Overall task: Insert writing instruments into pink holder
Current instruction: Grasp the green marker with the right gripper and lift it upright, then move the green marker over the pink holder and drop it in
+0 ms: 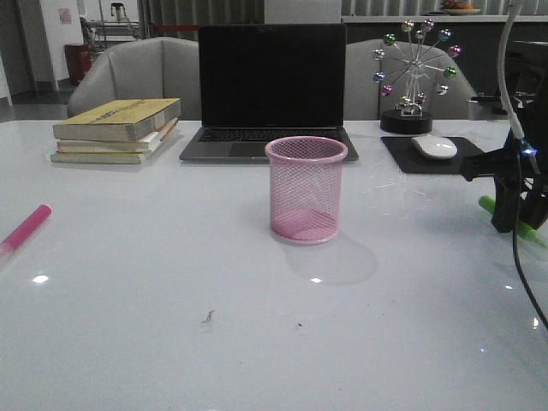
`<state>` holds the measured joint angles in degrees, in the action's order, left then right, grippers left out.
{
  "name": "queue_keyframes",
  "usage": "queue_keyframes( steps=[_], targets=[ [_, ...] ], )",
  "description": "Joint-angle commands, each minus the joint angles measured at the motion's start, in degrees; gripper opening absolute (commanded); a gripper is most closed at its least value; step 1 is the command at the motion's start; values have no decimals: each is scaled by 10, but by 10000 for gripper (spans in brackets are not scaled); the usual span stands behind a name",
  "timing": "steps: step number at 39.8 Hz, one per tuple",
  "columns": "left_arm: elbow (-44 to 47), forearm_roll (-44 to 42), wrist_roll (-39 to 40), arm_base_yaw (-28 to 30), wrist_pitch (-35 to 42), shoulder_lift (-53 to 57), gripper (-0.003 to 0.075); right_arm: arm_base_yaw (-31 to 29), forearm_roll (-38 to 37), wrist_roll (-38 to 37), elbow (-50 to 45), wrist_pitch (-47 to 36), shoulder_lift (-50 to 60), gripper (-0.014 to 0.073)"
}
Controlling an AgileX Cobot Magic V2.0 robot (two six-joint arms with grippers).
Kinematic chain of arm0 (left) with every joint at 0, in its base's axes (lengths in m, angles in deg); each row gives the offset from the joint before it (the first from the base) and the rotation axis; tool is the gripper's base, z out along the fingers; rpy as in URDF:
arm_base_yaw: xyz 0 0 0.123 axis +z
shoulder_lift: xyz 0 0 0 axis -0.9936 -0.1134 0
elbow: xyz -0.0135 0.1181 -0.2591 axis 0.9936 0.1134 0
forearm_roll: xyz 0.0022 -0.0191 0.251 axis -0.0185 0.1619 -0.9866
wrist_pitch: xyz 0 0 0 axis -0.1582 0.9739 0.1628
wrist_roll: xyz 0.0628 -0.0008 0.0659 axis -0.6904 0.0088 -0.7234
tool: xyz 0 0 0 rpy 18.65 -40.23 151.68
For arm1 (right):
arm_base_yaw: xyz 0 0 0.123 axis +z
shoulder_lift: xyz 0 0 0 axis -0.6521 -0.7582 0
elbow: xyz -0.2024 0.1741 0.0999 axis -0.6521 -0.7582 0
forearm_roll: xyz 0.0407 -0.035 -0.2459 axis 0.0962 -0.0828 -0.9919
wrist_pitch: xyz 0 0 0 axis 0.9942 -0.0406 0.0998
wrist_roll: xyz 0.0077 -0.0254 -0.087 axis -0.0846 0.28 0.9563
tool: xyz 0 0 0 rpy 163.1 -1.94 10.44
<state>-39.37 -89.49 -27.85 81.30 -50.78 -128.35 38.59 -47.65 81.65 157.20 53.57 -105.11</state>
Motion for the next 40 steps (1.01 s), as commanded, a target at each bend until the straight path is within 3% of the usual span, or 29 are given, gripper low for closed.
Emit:
queue_keyframes(
  steps=[1, 5, 12, 23, 32, 40],
  targets=[
    [-20, 5, 3, -4, 57, 7, 100, -6, 1, 2, 20, -9, 31, 57],
    [-20, 5, 3, -4, 64, 7, 100, 3, 27, 5, 37, -49, 55, 57],
    [-20, 5, 3, -4, 64, 7, 100, 58, 28, 32, 38, -207, 159, 57],
    [-20, 5, 3, -4, 64, 7, 100, 184, 42, 32, 35, -379, 208, 57],
    [-20, 5, 3, -4, 64, 7, 100, 268, 42, 32, -69, -507, 208, 57],
    [-20, 5, 3, -4, 65, 7, 100, 278, 40, 24, -207, -771, 174, 57]
  ],
)
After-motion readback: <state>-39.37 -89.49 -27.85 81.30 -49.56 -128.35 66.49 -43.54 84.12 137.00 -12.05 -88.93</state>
